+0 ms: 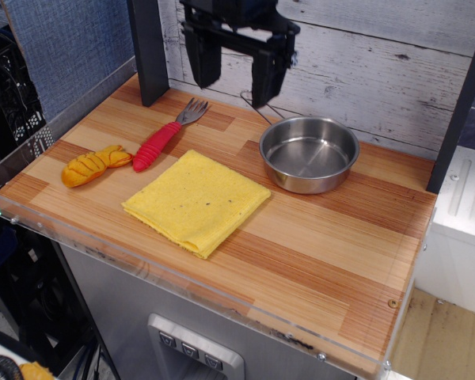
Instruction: Put the pot above the napkin.
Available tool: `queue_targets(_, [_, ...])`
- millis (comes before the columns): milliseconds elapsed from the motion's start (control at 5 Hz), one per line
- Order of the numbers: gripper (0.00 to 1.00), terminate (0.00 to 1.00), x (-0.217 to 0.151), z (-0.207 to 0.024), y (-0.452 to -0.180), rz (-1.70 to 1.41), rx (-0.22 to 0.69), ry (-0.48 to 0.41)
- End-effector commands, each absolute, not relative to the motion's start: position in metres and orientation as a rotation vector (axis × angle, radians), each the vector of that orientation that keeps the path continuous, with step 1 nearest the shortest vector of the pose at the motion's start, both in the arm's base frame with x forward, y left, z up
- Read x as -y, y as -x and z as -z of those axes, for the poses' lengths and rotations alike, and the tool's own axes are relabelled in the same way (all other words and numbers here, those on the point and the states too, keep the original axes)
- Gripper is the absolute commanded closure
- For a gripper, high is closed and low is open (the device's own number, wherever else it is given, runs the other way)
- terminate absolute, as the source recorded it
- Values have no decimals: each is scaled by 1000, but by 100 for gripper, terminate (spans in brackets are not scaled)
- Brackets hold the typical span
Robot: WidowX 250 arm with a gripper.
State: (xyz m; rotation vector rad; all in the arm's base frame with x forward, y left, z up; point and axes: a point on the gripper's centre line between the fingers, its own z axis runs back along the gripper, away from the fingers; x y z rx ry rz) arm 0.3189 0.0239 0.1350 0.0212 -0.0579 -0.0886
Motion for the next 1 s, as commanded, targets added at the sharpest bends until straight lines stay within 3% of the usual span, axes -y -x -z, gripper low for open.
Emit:
queue_targets(0, [0, 0, -24, -145, -314, 83, 89, -27])
queue_targets(600, [0, 0, -24, -145, -314, 83, 89, -27])
queue_targets(800, [0, 100, -24, -145, -314, 83, 89, -27])
